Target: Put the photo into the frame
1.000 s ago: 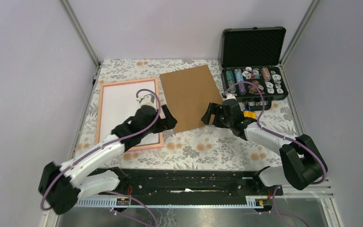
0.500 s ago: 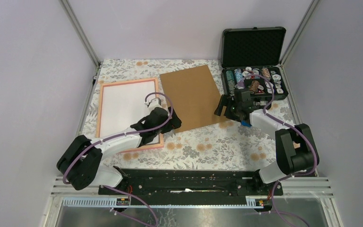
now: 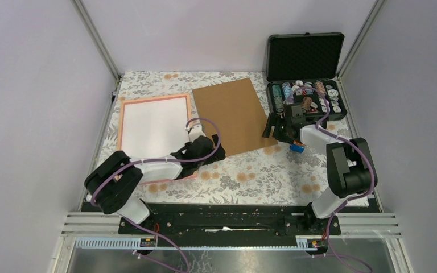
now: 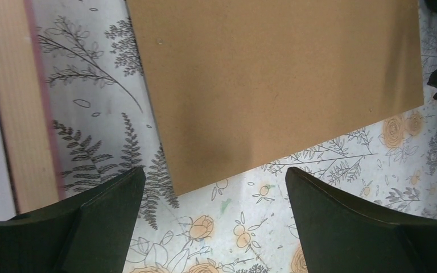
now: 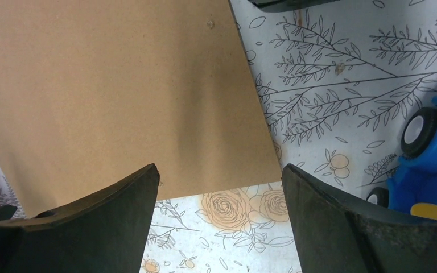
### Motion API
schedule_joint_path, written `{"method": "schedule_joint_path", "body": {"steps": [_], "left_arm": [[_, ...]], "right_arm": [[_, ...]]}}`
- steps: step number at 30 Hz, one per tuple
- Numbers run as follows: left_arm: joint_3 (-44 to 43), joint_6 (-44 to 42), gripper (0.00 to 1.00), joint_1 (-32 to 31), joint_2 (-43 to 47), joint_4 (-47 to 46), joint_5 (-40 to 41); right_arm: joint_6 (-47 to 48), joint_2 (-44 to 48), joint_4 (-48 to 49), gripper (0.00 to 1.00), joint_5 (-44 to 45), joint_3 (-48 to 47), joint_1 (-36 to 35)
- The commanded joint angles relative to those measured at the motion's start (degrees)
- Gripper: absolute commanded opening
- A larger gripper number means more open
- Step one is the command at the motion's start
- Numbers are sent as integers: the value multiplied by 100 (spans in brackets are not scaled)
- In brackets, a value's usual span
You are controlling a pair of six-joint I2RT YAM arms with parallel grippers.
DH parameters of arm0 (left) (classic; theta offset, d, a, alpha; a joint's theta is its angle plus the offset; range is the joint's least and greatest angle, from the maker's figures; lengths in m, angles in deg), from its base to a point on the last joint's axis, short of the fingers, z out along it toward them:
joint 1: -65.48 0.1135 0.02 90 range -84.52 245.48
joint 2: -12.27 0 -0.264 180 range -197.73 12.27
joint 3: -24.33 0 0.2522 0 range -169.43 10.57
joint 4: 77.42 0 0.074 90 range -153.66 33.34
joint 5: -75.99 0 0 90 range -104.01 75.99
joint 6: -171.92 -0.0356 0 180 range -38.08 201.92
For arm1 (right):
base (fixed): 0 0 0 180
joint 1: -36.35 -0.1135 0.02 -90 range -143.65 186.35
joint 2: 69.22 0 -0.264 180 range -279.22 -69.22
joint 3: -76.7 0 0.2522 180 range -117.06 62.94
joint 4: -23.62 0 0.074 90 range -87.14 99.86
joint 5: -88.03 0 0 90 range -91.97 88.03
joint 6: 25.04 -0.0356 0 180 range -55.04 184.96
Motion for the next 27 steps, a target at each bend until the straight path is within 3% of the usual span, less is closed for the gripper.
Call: {"method": "schedule_joint_path", "body": {"steps": [1, 11, 19, 23, 27], "left_arm": [[-388, 6, 99, -198, -182, -37, 565], [-520, 205, 99, -228, -450, 175, 396], [-763, 225, 99, -138, -737, -54, -480], [-883, -26, 94, -33, -445, -299, -1366], [-1403, -226, 92, -33, 19, 99, -2142]], "right_arm": [[268, -233, 51, 86, 207, -270, 13], [120, -596, 387, 85, -395, -215, 12], [152, -513, 420, 83, -451, -65, 12], [46, -446, 702, 82, -577, 171, -28], [-116, -298, 1001, 82, -729, 496, -185]]}}
